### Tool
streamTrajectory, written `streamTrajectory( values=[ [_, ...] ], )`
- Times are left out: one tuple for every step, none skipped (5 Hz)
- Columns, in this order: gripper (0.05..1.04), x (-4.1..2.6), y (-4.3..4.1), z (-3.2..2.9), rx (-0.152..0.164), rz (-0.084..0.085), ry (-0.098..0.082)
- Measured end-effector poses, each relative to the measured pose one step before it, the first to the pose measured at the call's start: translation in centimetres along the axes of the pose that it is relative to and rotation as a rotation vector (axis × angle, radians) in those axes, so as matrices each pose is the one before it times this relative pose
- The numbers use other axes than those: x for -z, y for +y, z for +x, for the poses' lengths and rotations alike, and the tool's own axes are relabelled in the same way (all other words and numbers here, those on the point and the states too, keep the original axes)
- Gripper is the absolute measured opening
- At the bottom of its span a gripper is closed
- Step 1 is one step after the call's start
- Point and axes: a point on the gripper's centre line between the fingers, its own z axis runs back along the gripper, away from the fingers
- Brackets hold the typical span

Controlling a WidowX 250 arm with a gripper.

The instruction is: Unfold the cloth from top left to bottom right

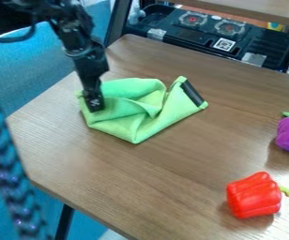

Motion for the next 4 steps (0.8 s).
streamTrajectory(
  values=[
    [1.0, 0.658, 0.118, 1.031, -0.0173, 0.0101, 0.0186],
    [1.0, 0.538, -0.39, 1.3, -0.0151, -0.0048, 0.0125],
    [1.0, 0.736, -0.079, 1.524, -0.0245, -0.0093, 0.0189],
    [1.0, 0.692, -0.253, 1.45, -0.0183, -0.0139, 0.0115]
  ],
)
